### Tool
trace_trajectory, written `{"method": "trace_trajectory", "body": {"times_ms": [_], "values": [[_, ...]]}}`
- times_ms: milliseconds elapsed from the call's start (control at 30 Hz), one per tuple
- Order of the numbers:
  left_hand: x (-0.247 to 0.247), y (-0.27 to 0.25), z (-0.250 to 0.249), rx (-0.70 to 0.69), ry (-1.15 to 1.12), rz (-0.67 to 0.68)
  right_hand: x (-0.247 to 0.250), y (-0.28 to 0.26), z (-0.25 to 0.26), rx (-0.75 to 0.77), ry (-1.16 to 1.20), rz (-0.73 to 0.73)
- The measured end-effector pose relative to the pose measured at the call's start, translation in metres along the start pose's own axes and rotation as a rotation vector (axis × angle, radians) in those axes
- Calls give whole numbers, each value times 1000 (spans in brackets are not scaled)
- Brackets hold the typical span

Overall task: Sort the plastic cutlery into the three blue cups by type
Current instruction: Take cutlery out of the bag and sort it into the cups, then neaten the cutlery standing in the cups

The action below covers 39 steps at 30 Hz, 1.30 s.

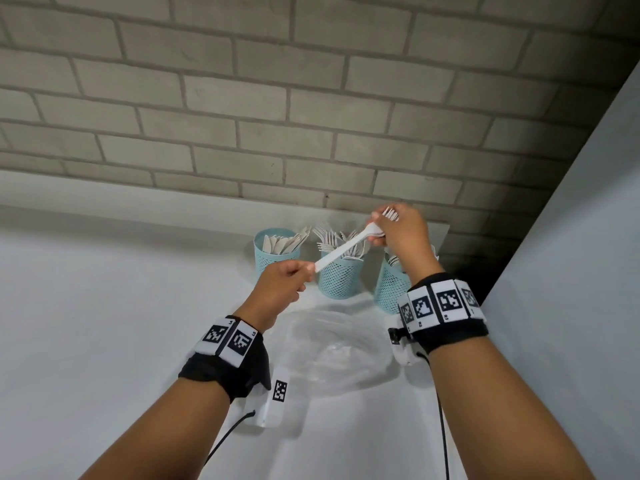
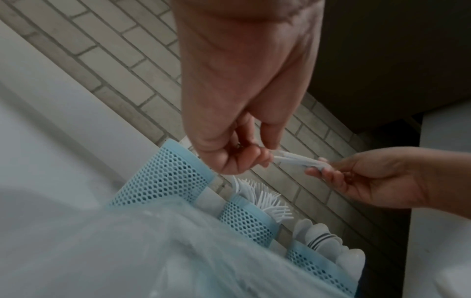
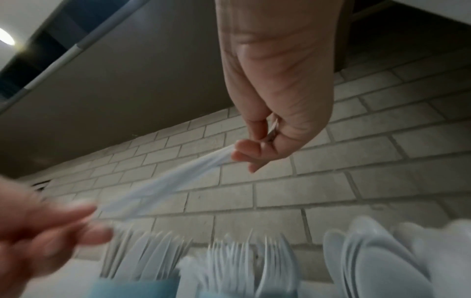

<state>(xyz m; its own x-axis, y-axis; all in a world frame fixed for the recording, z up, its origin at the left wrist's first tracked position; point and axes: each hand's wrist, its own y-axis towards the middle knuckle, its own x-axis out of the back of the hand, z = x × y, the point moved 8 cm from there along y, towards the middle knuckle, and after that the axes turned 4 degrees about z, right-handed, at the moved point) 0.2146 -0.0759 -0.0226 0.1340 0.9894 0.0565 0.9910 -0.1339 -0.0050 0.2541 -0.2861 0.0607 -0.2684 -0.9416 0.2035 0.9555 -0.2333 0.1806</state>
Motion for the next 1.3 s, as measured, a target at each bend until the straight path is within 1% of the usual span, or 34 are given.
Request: {"method": "trace_trajectory", "body": {"times_ms": [133,200,300,400,467,567,667,700,767,800,833,867,900,933,1000,1033,1067,1100,1200,1300], "values": [[16,3,8,40,29,-78,32,15,39,255,-14,-249],[21,3,12,61,31,-94,40,22,51,381,-111,-342],[26,3,15,69,23,-115,32,30,56,470,-262,-367],[30,5,15,66,7,-139,10,32,55,529,-439,-330],[32,6,16,76,-4,-151,-8,39,44,479,-531,-237],[40,8,19,98,-6,-173,-35,49,16,344,-724,-43],[49,13,21,110,8,-215,-58,54,-24,141,-1012,191],[52,15,22,117,9,-233,-64,55,-37,76,-1063,271],[57,21,26,149,23,-248,-73,54,-51,-23,-1077,405],[59,26,30,168,47,-247,-75,52,-54,-60,-1071,433],[62,30,35,185,79,-244,-74,51,-54,-90,-1059,429],[65,36,41,201,117,-240,-72,49,-49,-97,-1050,398],[67,41,47,220,160,-235,-70,47,-39,-59,-1037,334],[69,46,53,233,193,-226,-68,42,-24,31,-994,240],[69,54,58,230,217,-194,-70,23,11,304,-802,62],[67,57,58,210,204,-174,-72,12,22,390,-685,28],[66,62,58,175,189,-160,-77,4,26,403,-588,48],[66,66,59,140,178,-153,-86,-4,25,376,-535,103],[65,79,61,51,182,-127,-111,-26,7,217,-582,306],[58,84,55,-24,164,-78,-124,-42,-8,68,-569,445]]}}
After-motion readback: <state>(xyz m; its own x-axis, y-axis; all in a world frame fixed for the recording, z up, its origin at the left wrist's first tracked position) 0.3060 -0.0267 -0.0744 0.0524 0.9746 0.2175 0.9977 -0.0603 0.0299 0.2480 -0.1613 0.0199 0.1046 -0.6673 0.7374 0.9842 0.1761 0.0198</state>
